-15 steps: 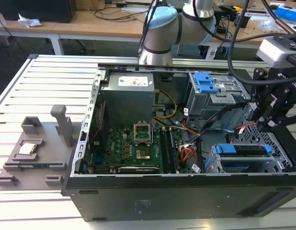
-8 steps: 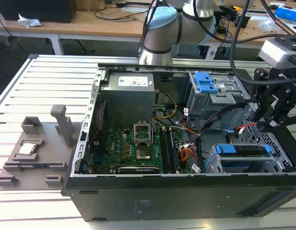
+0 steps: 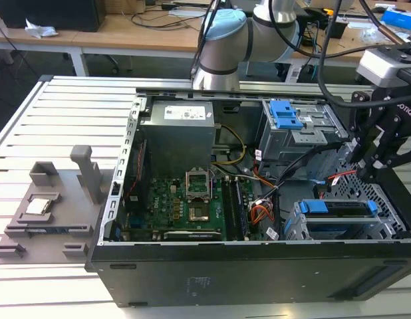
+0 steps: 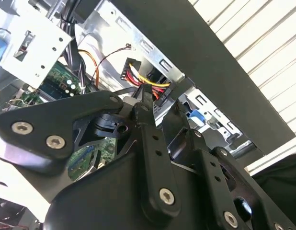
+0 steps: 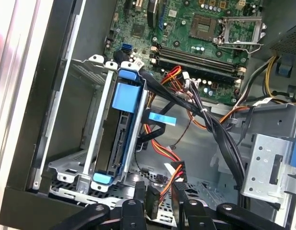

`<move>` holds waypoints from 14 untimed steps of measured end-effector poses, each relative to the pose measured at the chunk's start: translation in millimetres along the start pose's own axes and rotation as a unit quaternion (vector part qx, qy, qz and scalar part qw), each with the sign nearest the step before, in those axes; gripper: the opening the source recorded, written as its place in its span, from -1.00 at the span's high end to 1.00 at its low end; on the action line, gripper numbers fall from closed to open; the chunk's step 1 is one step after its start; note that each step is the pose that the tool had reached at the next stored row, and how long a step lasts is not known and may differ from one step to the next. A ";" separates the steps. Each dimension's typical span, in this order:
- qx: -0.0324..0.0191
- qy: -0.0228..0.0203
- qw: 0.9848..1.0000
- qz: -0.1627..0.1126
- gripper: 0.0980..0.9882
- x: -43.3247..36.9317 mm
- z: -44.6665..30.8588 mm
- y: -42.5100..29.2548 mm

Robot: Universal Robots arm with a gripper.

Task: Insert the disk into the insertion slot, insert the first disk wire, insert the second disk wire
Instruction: 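Insert the first disk wire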

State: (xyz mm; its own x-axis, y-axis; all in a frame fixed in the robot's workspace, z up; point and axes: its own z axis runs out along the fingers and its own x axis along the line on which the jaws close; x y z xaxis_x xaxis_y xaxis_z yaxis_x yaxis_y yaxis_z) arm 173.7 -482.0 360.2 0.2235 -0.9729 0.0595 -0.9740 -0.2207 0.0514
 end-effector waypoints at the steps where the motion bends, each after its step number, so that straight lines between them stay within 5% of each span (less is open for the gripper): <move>1: -0.001 0.004 1.000 0.000 0.41 -0.9 0.5 -1.6; 3: -0.003 0.014 1.000 0.000 0.41 -3.3 2.4 -5.8; 8: -0.005 0.020 1.000 0.001 0.41 -3.6 4.8 -6.6; 14: -0.008 0.036 0.999 0.001 0.41 -3.7 5.5 -6.8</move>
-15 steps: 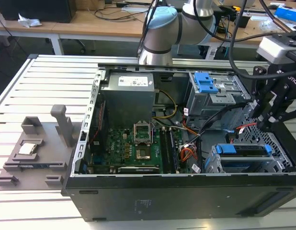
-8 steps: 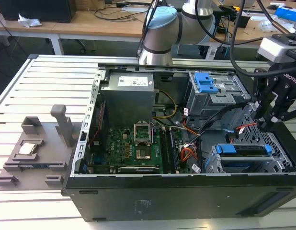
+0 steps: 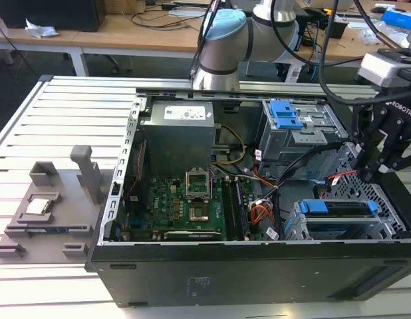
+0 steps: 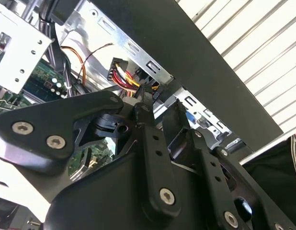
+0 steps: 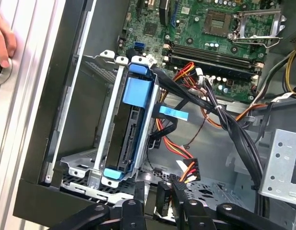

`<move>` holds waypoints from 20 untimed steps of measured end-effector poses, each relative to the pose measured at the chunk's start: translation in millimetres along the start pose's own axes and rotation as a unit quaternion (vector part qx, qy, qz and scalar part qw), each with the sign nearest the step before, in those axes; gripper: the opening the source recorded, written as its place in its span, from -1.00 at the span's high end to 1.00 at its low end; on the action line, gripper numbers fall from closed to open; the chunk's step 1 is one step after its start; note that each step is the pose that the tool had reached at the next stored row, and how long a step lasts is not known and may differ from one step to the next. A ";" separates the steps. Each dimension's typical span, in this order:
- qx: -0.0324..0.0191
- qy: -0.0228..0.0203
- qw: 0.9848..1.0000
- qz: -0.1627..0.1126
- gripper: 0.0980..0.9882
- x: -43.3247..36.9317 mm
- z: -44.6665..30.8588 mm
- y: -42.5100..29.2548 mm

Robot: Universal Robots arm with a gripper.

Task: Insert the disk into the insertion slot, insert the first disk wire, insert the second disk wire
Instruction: 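Insert the first disk wire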

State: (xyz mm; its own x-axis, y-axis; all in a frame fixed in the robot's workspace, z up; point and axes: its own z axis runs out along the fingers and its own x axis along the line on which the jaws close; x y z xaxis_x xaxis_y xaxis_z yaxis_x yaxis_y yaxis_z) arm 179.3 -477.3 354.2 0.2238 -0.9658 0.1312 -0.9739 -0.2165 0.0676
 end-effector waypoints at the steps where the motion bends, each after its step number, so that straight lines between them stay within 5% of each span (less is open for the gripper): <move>1: 0.000 0.001 1.000 0.000 0.41 0.0 -0.1 0.0; 10: 0.000 0.002 1.000 0.000 0.44 0.0 -0.1 0.0; 14: -0.001 0.002 1.000 0.000 0.83 0.0 -0.1 0.0; 20: -0.001 0.003 1.000 0.000 0.83 0.0 0.0 0.0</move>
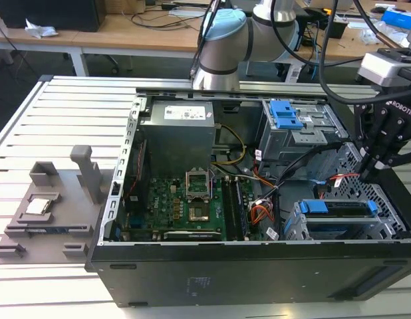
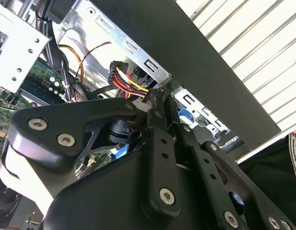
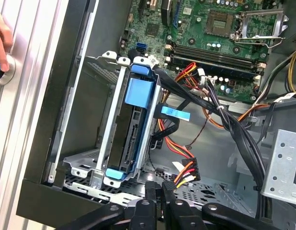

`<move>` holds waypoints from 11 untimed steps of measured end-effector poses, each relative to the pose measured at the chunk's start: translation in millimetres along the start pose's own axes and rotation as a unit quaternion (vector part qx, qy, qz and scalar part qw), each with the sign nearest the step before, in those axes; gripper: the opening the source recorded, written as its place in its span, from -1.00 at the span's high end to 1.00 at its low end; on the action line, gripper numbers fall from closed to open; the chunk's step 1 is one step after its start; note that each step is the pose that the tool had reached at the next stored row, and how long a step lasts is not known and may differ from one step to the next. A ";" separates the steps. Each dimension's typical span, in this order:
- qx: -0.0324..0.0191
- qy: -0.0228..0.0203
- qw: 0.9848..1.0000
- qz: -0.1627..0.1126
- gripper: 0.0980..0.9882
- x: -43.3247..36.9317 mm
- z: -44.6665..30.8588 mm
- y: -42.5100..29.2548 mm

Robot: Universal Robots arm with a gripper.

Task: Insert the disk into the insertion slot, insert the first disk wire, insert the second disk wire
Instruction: 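Insert the first disk wire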

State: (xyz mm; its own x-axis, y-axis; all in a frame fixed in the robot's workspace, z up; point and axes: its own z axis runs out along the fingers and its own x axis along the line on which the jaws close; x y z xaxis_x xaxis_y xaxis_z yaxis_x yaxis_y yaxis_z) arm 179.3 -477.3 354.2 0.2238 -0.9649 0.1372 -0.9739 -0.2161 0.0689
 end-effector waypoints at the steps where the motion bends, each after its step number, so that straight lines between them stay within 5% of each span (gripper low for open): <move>1: 0.000 0.000 1.000 0.000 0.83 0.0 0.0 0.0; 8: 0.000 0.001 1.000 0.000 0.83 0.0 0.0 0.0; 11: 0.000 0.001 1.000 0.000 0.83 1.4 -9.8 0.7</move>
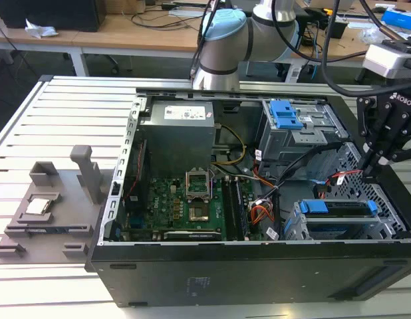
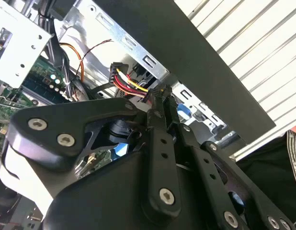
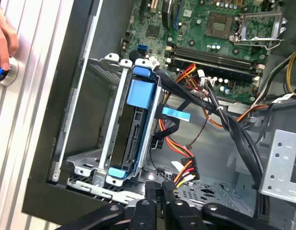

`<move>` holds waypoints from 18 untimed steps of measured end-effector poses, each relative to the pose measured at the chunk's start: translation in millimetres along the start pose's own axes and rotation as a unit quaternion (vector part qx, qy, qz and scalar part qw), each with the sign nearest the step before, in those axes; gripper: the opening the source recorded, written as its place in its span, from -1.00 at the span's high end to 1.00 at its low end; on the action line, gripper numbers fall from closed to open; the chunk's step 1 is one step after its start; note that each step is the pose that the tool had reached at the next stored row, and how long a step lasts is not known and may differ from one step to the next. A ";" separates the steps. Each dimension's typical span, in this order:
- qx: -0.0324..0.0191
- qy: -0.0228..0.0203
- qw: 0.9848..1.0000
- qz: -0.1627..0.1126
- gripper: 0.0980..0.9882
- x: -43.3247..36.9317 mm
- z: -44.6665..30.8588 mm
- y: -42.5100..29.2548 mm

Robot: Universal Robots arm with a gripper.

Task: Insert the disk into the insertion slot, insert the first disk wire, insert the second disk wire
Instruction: 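Insert the first disk wire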

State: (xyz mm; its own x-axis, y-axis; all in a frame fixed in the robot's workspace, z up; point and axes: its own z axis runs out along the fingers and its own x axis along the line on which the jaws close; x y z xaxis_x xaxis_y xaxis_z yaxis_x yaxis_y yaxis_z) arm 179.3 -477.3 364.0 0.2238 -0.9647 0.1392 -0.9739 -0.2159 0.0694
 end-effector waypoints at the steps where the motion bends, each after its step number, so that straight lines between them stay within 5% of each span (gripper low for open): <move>1: 0.000 -0.001 1.000 0.000 0.83 -0.3 -0.1 0.9; 12: 0.000 -0.002 1.000 0.000 0.83 -8.8 1.5 38.4; 18: 0.000 -0.002 1.000 0.003 0.83 -9.1 1.6 39.8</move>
State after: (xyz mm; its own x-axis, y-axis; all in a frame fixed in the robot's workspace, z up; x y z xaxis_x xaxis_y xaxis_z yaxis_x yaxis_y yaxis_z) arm 138.4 -477.3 364.0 0.2183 -0.9664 0.1357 -0.9751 -0.2107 0.0686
